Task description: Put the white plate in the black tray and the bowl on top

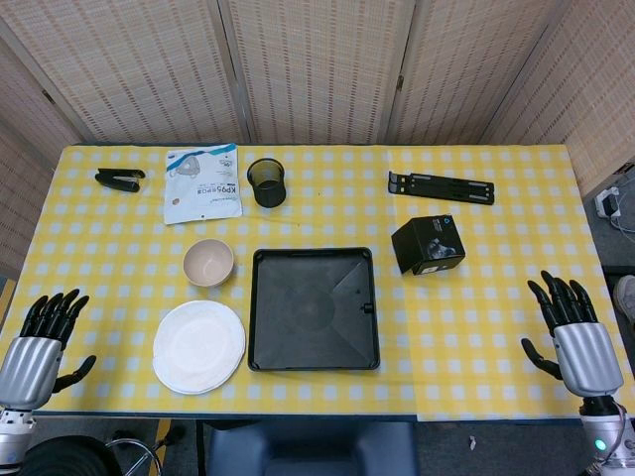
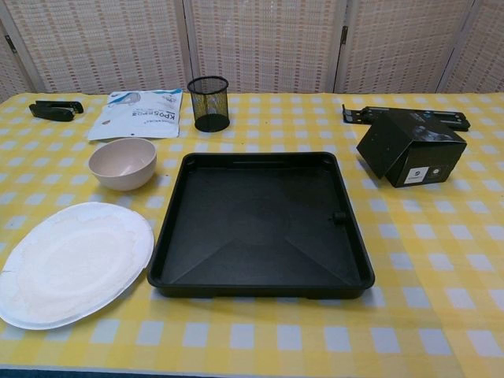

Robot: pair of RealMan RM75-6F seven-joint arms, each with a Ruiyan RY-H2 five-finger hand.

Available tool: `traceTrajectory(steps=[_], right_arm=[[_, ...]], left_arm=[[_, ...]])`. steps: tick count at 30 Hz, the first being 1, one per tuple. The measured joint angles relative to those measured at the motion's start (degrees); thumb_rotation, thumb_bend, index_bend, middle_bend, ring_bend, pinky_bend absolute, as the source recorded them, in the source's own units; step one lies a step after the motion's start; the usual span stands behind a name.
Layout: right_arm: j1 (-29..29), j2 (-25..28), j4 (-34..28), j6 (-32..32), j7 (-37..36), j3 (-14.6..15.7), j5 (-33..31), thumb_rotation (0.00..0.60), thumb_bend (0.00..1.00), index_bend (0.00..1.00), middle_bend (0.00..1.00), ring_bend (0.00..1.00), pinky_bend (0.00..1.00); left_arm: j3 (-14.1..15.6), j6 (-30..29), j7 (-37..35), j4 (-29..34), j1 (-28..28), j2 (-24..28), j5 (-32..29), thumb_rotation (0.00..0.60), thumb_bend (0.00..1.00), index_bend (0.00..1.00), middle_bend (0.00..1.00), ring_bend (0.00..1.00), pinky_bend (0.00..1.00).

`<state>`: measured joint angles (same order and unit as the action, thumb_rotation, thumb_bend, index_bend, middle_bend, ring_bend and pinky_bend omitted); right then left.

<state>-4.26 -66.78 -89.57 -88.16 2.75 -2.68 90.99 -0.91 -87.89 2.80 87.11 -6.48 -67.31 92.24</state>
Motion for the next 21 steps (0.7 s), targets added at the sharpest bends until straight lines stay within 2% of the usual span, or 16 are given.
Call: traceTrajectory(steps=[9,13,17,20,21], right_arm=[[0.7,1.0,-0.9,-1.3,-0.5,0.6,1.0,0.6,0.34,0.0,0.0,0.0,0.0],[1.4,1.1,-0.9,-2.2,-0.1,1.2,2.0,0.6,0.34,0.0,0.0,0.0,0.0],[1.5,1.1,-1.2,-2.5,-0.2,1.1,2.1,0.6,0.34,0.0,0.0,0.0,0.0],[1.3,0.8,-1.2,-2.6,0.0,1.0,2.7,0.6,0.34,0.0,0.0,0.0,0.0],[1.3,0.8,-1.2,-2.5,0.0,1.1,2.7,0.6,0.34,0.0,0.0,0.0,0.0]], left_arm=[[1.0,2.0,0.4,0.7,-0.8,-0.2,0.9,0.6,0.29,0.07,0.09,0.01,0.01],[1.7,1.7,-0.1,0.6,-1.1,-0.6,3.3,0.6,0.29,0.08,0.1,0.03,0.08],[3.2,0.8,0.9,0.2,-1.1,-1.6,6.6,0.6,0.29,0.16,0.29,0.17,0.24],[4.8,0.4,1.1,-0.5,-1.1,-2.4,9.8,0.6,0.29,0.25,0.48,0.33,0.45],[5.2,0.1,1.1,-0.9,-1.1,-2.9,10.8,0.6,0.29,0.27,0.6,0.44,0.55]])
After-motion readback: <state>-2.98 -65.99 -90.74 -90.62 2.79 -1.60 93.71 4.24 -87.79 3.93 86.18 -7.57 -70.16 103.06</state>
